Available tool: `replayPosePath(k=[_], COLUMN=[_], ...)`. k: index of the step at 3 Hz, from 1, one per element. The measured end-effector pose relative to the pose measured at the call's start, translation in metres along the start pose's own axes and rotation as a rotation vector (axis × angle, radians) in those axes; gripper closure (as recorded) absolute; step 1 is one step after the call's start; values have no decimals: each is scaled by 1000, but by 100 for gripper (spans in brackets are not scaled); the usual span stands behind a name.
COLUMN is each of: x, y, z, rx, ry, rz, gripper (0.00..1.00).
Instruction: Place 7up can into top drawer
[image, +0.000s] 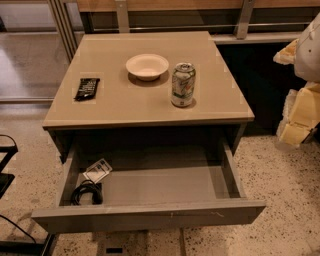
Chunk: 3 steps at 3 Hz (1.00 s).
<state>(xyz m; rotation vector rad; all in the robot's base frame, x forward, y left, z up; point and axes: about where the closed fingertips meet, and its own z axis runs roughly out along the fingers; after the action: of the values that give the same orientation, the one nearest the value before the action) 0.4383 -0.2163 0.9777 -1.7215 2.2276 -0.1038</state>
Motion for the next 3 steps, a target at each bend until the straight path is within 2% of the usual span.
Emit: replayPosePath(k=[1, 2, 3], x=[0, -2, -14], y=[-1, -25, -58], z=[0, 8, 24], rx=[5, 33, 57], ry=[1, -26, -70], rz=[1, 22, 38], gripper=[0, 0, 0])
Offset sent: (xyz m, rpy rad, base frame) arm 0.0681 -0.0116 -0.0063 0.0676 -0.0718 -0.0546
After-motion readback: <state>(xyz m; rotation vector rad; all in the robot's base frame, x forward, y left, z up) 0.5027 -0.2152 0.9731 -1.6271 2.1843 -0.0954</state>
